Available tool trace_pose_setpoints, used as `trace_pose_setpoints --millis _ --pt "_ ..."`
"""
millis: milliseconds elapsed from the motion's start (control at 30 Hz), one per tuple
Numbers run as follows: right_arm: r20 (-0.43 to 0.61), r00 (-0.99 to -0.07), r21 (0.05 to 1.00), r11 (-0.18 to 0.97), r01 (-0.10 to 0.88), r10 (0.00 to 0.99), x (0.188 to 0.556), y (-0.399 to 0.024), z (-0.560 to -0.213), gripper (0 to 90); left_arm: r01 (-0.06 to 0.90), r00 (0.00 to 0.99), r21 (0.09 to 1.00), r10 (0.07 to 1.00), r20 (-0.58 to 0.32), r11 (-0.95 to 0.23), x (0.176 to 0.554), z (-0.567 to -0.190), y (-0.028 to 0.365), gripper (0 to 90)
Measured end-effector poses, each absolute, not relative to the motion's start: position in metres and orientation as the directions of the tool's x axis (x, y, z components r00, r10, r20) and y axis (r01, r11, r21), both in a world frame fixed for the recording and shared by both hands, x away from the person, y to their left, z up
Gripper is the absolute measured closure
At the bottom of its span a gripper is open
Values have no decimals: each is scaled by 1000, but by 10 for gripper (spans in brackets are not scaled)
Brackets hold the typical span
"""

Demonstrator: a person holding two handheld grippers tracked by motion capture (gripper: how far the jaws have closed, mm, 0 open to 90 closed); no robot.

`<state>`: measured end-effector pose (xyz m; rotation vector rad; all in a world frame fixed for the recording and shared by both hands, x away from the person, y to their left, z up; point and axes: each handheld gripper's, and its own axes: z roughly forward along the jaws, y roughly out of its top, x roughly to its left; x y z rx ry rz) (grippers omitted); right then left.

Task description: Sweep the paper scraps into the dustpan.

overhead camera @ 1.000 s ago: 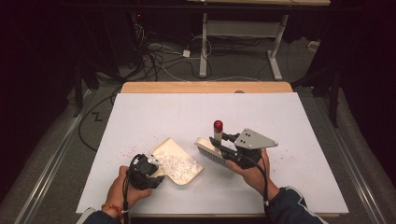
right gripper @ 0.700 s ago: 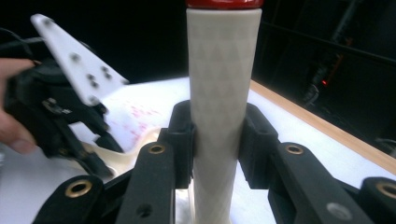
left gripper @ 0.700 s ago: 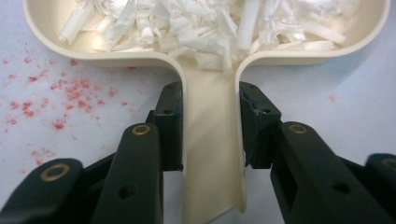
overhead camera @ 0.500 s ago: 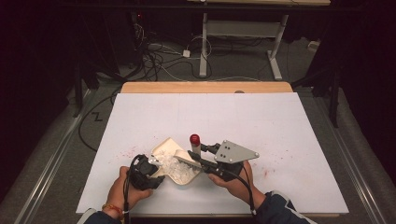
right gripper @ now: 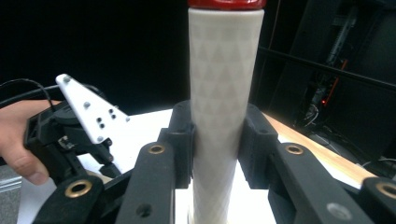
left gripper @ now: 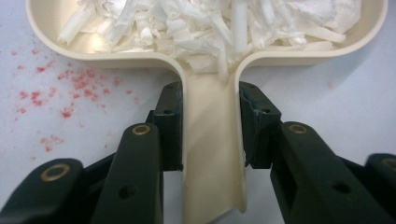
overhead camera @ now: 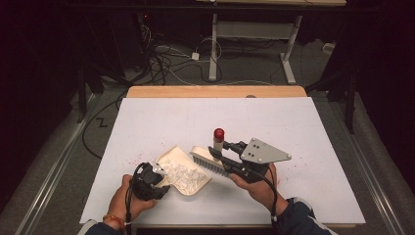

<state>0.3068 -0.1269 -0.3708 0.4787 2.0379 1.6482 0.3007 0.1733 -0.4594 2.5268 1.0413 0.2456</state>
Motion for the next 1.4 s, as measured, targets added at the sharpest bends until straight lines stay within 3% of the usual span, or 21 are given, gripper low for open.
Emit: trace_pose_setpoints --millis 633,967,1167,1400 --pt "-140 -809 942 329 69 570 285 -203 -372 707 630 723 398 690 13 -667 288 -462 171 633" --pt "-173 -820 929 367 48 546 290 -164 -388 707 623 731 396 682 13 -675 291 -462 169 633" --pt "-156 -823 952 304 21 547 305 -144 -384 707 621 733 398 680 9 -675 293 -462 168 633" --pt "-169 -762 966 257 -4 625 334 -153 -366 707 622 732 401 682 9 -673 294 -462 167 633"
